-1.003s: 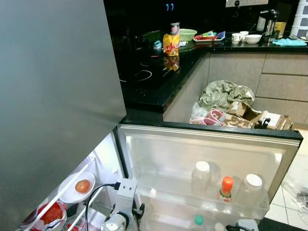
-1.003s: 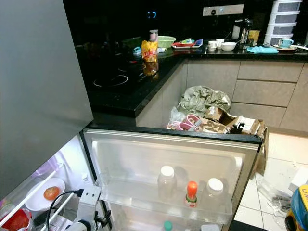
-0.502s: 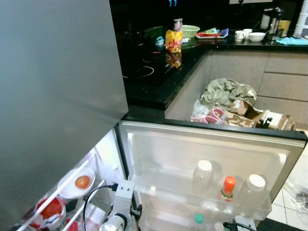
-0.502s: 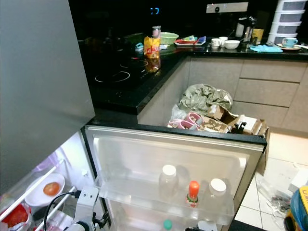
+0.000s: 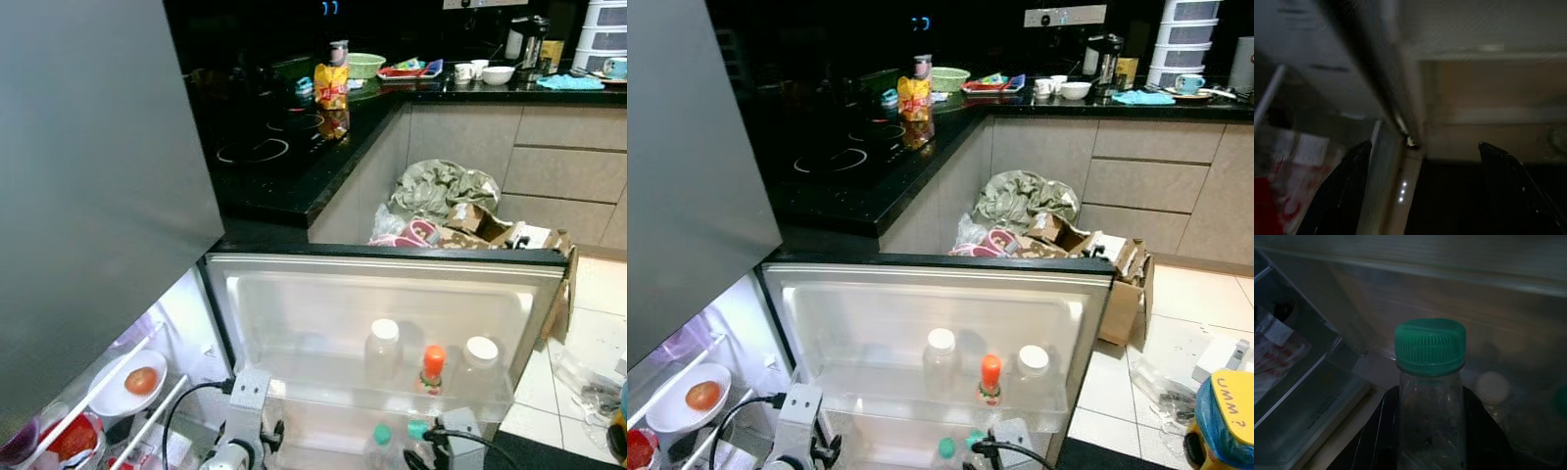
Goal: Restocking fridge
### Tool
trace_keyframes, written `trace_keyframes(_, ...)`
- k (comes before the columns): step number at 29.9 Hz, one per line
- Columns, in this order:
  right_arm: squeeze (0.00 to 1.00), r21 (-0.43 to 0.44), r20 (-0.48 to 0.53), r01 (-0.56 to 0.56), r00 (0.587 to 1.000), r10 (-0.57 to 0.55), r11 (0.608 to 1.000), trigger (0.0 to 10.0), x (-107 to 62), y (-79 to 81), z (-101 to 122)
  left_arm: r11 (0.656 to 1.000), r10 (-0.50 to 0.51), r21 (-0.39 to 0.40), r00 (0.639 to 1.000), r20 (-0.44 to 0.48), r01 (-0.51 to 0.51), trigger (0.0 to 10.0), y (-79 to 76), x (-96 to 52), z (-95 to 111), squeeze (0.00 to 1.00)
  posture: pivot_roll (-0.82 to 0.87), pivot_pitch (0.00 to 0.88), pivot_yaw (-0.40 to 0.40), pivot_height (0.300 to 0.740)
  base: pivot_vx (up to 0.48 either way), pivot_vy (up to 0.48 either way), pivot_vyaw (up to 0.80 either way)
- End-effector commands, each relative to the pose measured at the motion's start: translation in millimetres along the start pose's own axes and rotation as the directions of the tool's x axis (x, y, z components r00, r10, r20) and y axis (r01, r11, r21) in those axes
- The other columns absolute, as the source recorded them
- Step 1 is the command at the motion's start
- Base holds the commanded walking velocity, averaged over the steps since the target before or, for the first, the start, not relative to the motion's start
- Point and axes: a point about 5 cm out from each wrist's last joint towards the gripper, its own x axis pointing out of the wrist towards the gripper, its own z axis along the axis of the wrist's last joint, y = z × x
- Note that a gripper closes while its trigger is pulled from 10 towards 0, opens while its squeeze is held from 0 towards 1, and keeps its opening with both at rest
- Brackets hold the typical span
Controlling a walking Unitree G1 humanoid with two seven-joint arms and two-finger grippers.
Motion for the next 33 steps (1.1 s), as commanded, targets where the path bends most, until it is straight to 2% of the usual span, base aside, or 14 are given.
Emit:
trace_keyframes(1, 0.0, 0.015, 0.004, -0.001, 1.0, 0.001, 1.0, 10.0, 1.2, 0.8, 1.9, 0.999, 0.033, 0.0, 0.999, -0.011, -0.033, 10.0, 12.2, -3.6, -5.5, 0.0, -0.03, 0.058, 0.053, 0.74, 0.0, 0.0, 0.0)
trace_keyframes(2, 0.0, 0.037, 0.001, -0.027, 1.0, 0.027, 0.999, 10.0, 1.9, 3.5, 1.1, 0.999, 0.04, -0.001, 0.999, -0.018, -0.04, 10.0, 15.9, -5.0, -8.1, 0.0, -0.03, 0.06, 0.053, 0.74, 0.0, 0.0, 0.0)
trace_keyframes(8, 0.0, 0.047, 0.011, -0.094, 0.996, 0.094, 0.994, 10.0, 5.3, 12.6, 3.8, 0.999, 0.044, 0.01, 0.999, -0.024, -0.044, 10.0, 19.7, -6.3, -9.7, 0.0, -0.02, 0.069, 0.062, 0.74, 0.0, 0.0, 0.0)
trace_keyframes(13, 0.0, -0.008, 0.021, -0.138, 0.99, 0.139, 0.99, 10.0, 10.1, 21.7, 10.4, 0.999, 0.041, 0.026, 0.998, -0.04, -0.04, 10.0, 21.2, -6.5, -10.5, 0.0, -0.01, 0.078, 0.077, 0.74, 0.0, 0.052, 0.0)
trace_keyframes(27, 0.0, -0.026, 0.041, -0.05, 0.998, 0.051, 0.998, 10.0, 8.8, 10.1, 16.3, 0.999, 0.01, 0.045, 1.0, -0.024, -0.008, 10.0, 15.8, -3.2, -2.1, 0.0, -0.01, 0.079, 0.088, 0.74, 0.0, 0.469, 0.0)
trace_keyframes(33, 0.0, -0.025, 0.049, -0.022, 0.999, 0.024, 0.999, 10.0, 6.3, 4.7, 15.6, 0.997, -0.024, 0.077, 1.0, -0.014, 0.025, 10.0, 10.8, -2.5, 0.0, 0.0, -0.01, 0.081, 0.098, 0.74, 0.0, 0.0, 0.0)
